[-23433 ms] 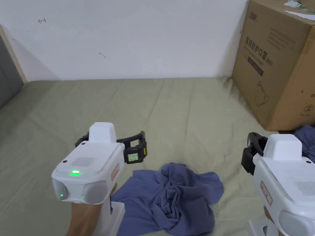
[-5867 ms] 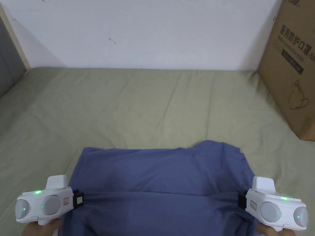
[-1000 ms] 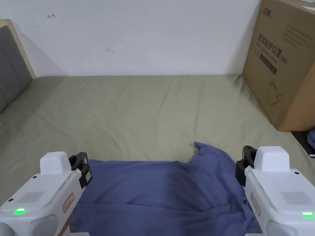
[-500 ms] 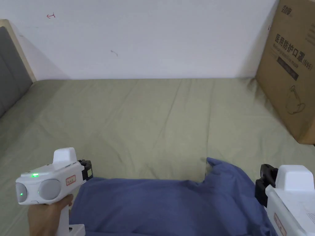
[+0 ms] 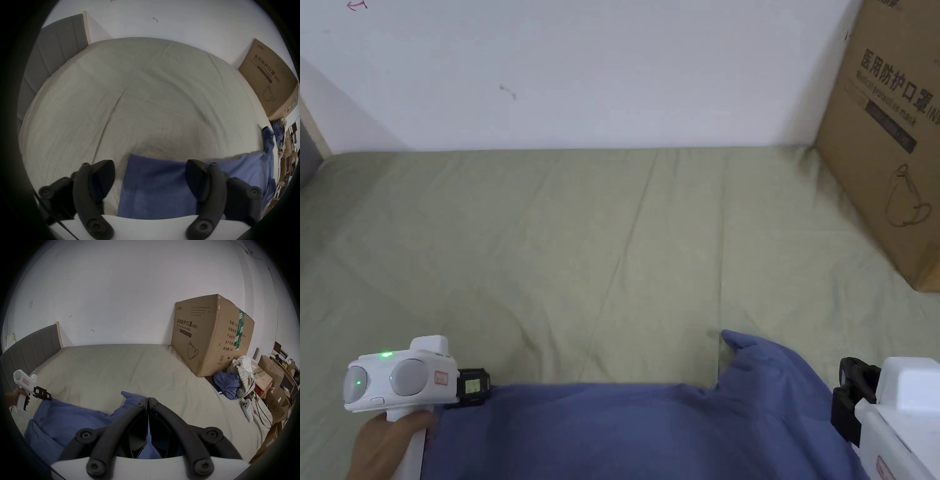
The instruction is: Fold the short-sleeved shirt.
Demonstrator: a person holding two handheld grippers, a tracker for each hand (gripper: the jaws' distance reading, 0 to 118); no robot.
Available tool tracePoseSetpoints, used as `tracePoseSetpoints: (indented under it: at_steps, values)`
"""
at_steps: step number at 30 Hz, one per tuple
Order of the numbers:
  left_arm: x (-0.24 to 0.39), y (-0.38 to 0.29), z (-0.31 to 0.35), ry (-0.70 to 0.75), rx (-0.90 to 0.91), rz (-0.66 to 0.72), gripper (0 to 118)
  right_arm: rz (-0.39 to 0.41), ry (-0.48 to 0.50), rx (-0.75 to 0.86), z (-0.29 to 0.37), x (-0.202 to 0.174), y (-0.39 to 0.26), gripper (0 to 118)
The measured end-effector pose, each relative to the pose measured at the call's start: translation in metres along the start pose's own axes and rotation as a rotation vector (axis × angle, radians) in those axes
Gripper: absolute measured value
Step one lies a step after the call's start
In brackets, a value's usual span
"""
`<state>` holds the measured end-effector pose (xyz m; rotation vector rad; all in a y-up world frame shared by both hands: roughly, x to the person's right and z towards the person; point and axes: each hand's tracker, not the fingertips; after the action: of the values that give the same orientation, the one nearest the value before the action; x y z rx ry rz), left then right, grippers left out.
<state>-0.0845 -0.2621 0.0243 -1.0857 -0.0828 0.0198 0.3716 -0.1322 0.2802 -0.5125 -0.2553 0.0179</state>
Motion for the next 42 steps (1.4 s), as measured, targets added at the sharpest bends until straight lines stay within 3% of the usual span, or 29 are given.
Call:
tracePoseSetpoints:
  at_steps: [1,3,5,6,9,11,12,13,14,15,16,17,21,23,25,27,29,32,42]
  values:
    - [0.002,0.000,-0.004,0.007,-0.004,-0.014,65,0.001,-0.003,-0.004,-0.001,0.001,-0.001,0]
    - [0.006,-0.005,-0.003,0.013,0.001,-0.025,58,-0.009,-0.001,-0.019,-0.005,0.005,-0.001,0]
    - [0.008,-0.004,0.002,0.003,0.018,-0.035,14,-0.025,0.005,-0.034,-0.010,0.010,-0.002,0]
    - [0.009,-0.004,0.007,-0.009,0.040,-0.042,1,-0.030,0.009,-0.043,-0.015,0.013,-0.002,0]
    - [0.012,-0.007,0.026,-0.065,0.120,-0.011,1,-0.048,0.020,-0.094,-0.044,0.028,0.002,4]
    - [0.016,-0.012,0.046,-0.071,0.180,-0.022,1,-0.055,0.039,-0.151,-0.071,0.038,0.004,31]
    - [0.016,-0.014,0.056,-0.089,0.199,-0.022,1,-0.060,0.038,-0.179,-0.088,0.043,0.004,38]
    - [0.017,-0.017,0.064,-0.109,0.202,-0.018,1,-0.050,0.033,-0.201,-0.102,0.047,0.003,38]
    - [0.019,-0.019,0.078,-0.123,0.224,-0.023,1,-0.029,0.020,-0.249,-0.120,0.050,0.002,64]
    - [0.021,-0.022,0.088,-0.125,0.237,-0.029,1,-0.033,0.029,-0.285,-0.136,0.053,0.000,81]
    - [0.021,-0.024,0.095,-0.124,0.250,-0.029,1,-0.027,0.035,-0.308,-0.150,0.055,-0.003,92]
    - [0.021,-0.026,0.103,-0.131,0.259,-0.028,1,-0.049,0.044,-0.341,-0.166,0.058,-0.008,92]
    - [0.023,-0.032,0.123,-0.137,0.283,-0.041,1,-0.050,0.020,-0.508,-0.210,0.062,-0.031,91]
    - [0.017,-0.032,0.119,-0.133,0.283,-0.044,1,-0.040,0.021,-0.559,-0.217,0.060,-0.041,83]
    - [0.015,-0.035,0.122,-0.134,0.283,-0.040,1,-0.058,0.023,-0.601,-0.209,0.050,-0.049,66]
    - [0.013,-0.038,0.121,-0.132,0.278,-0.032,1,-0.046,0.024,-0.553,-0.200,0.045,-0.052,58]
    - [0.011,-0.042,0.123,-0.127,0.277,-0.028,1,-0.046,0.018,-0.552,-0.190,0.042,-0.045,2]
    - [0.009,-0.048,0.126,-0.121,0.277,-0.013,1,0.015,0.050,-0.513,-0.175,0.046,-0.038,1]
    - [-0.010,-0.084,0.165,-0.094,0.304,0.057,1,-0.083,0.166,-0.228,-0.025,0.080,-0.001,1]
